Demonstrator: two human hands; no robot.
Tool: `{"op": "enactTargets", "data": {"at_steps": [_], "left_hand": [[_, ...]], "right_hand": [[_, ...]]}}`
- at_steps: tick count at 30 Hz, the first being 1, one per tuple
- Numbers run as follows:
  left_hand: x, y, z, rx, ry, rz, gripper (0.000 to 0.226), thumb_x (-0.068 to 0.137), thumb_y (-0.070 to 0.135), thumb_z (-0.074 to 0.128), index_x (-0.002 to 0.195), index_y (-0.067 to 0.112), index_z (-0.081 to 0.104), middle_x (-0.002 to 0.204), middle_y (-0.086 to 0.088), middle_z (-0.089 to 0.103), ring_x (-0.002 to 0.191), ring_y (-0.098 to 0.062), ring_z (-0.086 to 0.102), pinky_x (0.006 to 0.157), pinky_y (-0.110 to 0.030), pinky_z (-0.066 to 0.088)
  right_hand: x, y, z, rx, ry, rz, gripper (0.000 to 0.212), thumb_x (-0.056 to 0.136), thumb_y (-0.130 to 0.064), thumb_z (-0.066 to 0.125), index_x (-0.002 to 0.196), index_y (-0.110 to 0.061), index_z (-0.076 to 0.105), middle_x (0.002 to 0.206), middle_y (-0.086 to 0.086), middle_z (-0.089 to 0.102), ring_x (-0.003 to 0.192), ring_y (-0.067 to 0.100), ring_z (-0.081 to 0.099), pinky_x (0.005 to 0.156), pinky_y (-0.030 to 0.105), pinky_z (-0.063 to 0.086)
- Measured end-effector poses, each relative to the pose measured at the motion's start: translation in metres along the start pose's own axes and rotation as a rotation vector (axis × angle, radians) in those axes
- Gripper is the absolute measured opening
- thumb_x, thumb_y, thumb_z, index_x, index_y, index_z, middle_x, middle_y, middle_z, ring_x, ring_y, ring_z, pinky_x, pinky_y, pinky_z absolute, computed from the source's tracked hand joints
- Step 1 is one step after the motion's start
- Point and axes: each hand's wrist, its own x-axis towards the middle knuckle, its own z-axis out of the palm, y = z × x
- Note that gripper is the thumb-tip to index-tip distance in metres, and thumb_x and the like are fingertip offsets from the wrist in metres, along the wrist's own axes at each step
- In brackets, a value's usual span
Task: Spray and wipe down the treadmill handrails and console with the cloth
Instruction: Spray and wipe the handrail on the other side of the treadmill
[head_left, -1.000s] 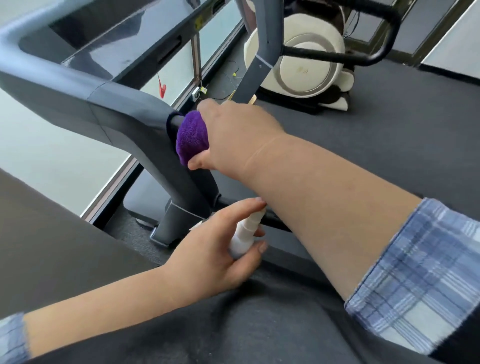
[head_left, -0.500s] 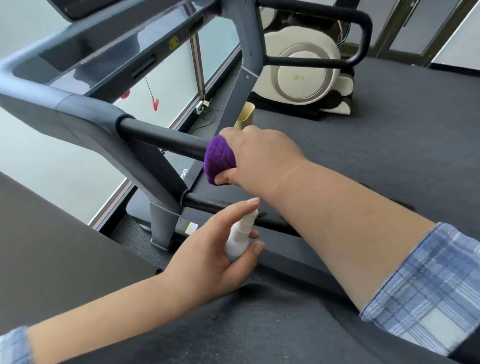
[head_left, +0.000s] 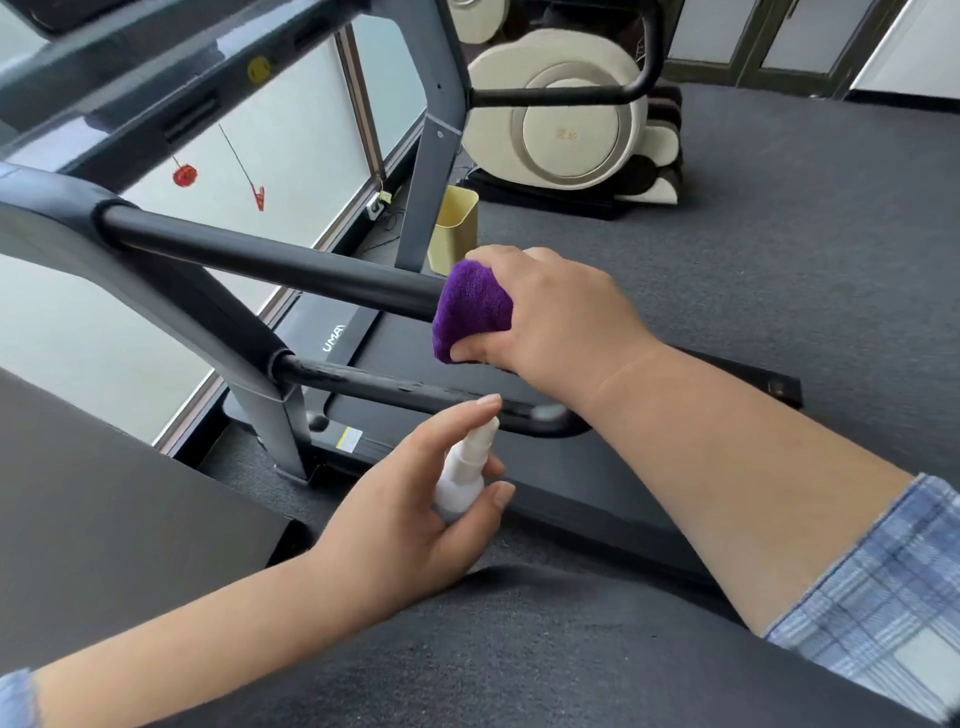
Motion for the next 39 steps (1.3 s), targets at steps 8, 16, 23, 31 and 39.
{"op": "enactTargets", "data": {"at_steps": [8,16,23,31,39], "left_hand": [[-0.018,0.014,0.012,0.064,0.011,-0.073,0.063,0.089,0.030,0.062,0.140,0.048,0.030,0.097,0.015,0.059,0.083,-0.014,0.066,0.071,-0.023,0.050],[-0.035,0.018,0.015,0.226,0.041,-0.141,0.063,0.087,0.035,0.061,0.137,0.056,0.028,0.099,0.023,0.060,0.085,-0.010,0.066,0.073,-0.024,0.053],[-0.028,0.020,0.023,0.322,-0.004,-0.202,0.061,0.085,0.041,0.059,0.133,0.062,0.027,0.101,0.023,0.061,0.085,-0.005,0.065,0.074,-0.014,0.048],[-0.011,0.024,0.033,0.351,-0.051,-0.212,0.059,0.084,0.045,0.057,0.132,0.063,0.028,0.103,0.023,0.060,0.091,-0.008,0.064,0.076,-0.025,0.051],[-0.026,0.031,0.031,0.396,-0.097,-0.243,0.061,0.083,0.048,0.056,0.132,0.066,0.026,0.105,0.026,0.060,0.087,0.001,0.063,0.074,-0.005,0.043]], "right_hand": [[-0.031,0.040,0.026,0.343,0.269,0.006,0.081,0.070,-0.059,0.080,0.141,-0.037,0.049,0.132,-0.004,0.059,0.114,0.017,0.056,0.095,0.032,0.043],[-0.044,0.060,0.070,0.473,0.586,-0.059,0.079,0.075,-0.060,0.076,0.139,-0.018,0.055,0.134,0.006,0.058,0.118,0.017,0.054,0.095,0.029,0.044],[-0.054,0.071,0.095,0.534,0.697,-0.050,0.080,0.077,-0.060,0.073,0.139,-0.014,0.050,0.135,0.011,0.056,0.120,0.022,0.057,0.096,0.034,0.050],[-0.064,0.086,0.116,0.593,0.673,-0.047,0.082,0.079,-0.056,0.072,0.143,-0.016,0.039,0.136,0.011,0.053,0.123,0.021,0.053,0.103,0.020,0.039],[-0.083,0.098,0.147,0.689,0.601,0.070,0.087,0.079,-0.042,0.077,0.148,-0.012,0.034,0.139,0.015,0.049,0.126,0.004,0.039,0.109,0.007,0.023]]}}
